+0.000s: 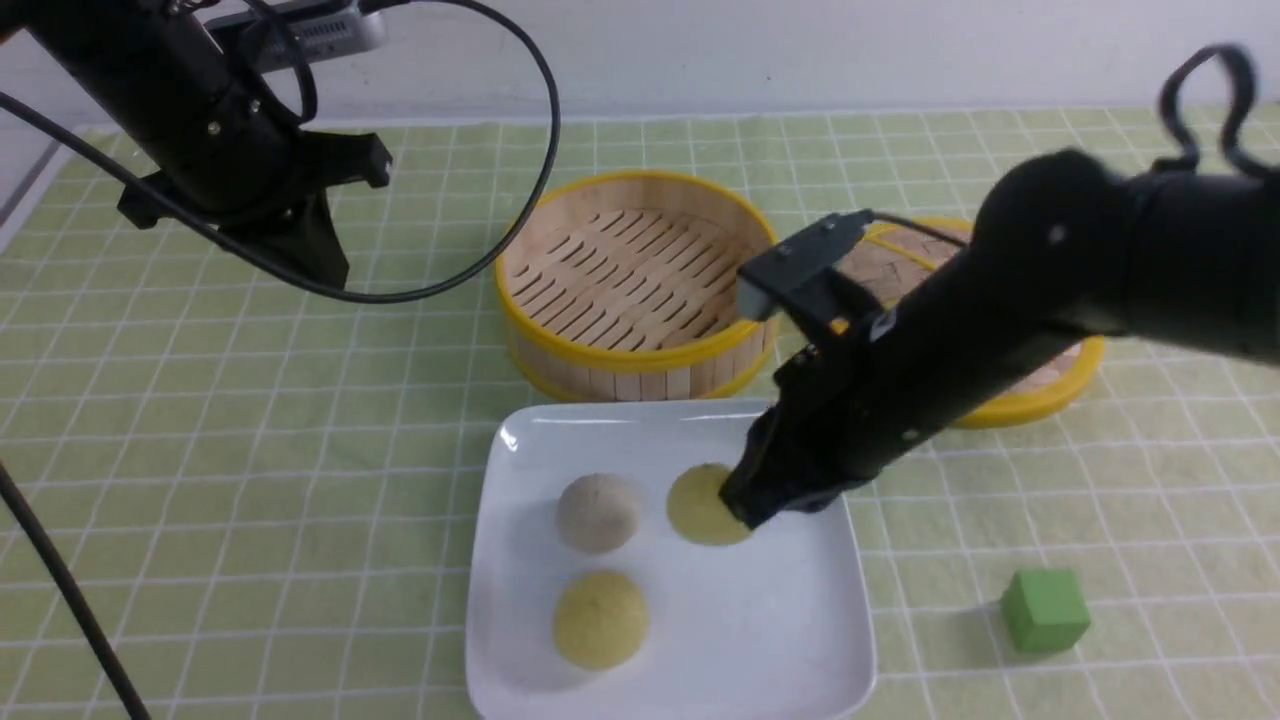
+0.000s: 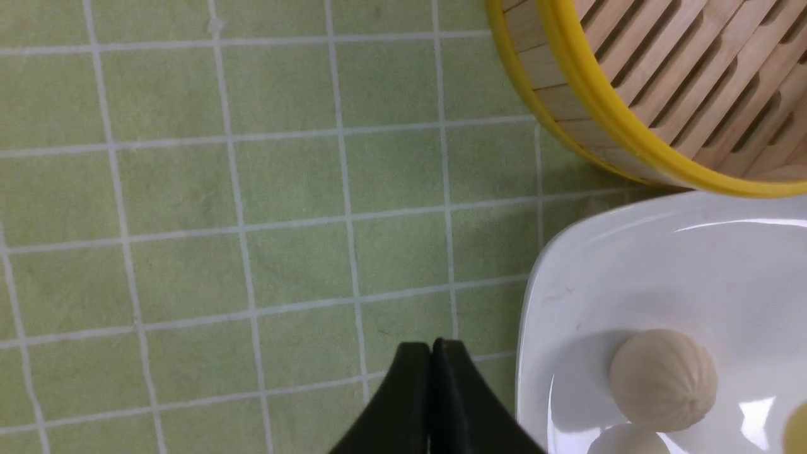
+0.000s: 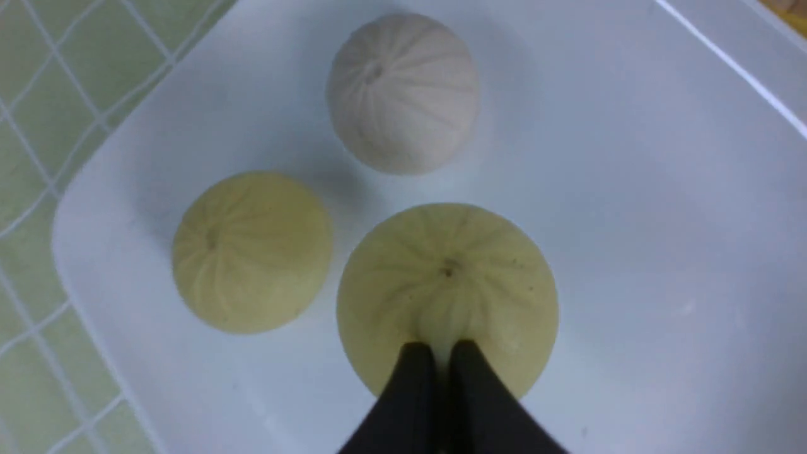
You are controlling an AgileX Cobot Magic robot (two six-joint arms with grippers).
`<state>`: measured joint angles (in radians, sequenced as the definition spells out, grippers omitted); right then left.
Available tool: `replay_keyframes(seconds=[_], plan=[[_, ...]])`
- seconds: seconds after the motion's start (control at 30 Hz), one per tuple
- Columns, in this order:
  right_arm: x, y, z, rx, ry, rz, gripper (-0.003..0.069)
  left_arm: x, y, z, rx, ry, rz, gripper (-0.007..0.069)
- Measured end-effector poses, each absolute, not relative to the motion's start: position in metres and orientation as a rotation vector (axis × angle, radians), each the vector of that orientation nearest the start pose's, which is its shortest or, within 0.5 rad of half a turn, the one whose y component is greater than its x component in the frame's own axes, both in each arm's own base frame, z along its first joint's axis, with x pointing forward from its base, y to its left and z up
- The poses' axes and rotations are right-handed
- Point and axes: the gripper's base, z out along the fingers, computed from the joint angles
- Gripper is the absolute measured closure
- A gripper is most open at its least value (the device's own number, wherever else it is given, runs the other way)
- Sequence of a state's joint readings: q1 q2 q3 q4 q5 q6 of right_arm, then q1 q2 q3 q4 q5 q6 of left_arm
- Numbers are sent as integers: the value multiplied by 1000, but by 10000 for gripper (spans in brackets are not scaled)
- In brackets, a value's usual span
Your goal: Put the steamed buns into the plate on the green tablecloth.
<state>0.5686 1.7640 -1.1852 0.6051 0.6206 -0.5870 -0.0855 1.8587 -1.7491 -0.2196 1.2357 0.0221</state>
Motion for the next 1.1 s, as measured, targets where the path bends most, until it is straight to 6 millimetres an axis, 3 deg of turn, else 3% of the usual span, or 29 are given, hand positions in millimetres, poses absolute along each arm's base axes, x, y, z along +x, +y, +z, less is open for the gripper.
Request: replay_keyframes(seconds=[0.1,0.3,0.37,0.5,0.53,0.6,0.63,0.8,0.83,0.9,1.0,1.07,1.1], plan=[[298,232,205,-928,2429,576,608,393,-53,315,99,2817,-323,607],[305,235,182,-900,2466,552,460,393,-53,315,99,2817,-323,607],[303,235,181,-905,2486,563,361,393,-53,315,102,2817,-323,606],[297,234,193,-936,2483,582,252,393,-53,315,104,2817,-323,605],[290,230,208,-986,2466,586,202,393,-53,315,104,2817,-323,605],[284,226,223,-1017,2439,576,180,393,-53,315,104,2817,-323,605],[277,221,239,-1040,2420,564,167,393,-53,315,104,2817,-323,605],[242,188,310,-1021,2349,454,193,393,-54,315,101,2816,-339,605],[230,174,331,-987,2339,397,221,393,-54,315,100,2816,-341,605],[213,157,353,-913,2349,352,265,393,-54,315,100,2815,-342,603],[175,118,387,-736,2360,255,410,393,-54,315,100,2815,-344,601],[163,107,392,-671,2370,239,452,393,-54,315,100,2815,-344,599],[147,92,395,-588,2384,216,536,393,-54,315,100,2815,-345,596]])
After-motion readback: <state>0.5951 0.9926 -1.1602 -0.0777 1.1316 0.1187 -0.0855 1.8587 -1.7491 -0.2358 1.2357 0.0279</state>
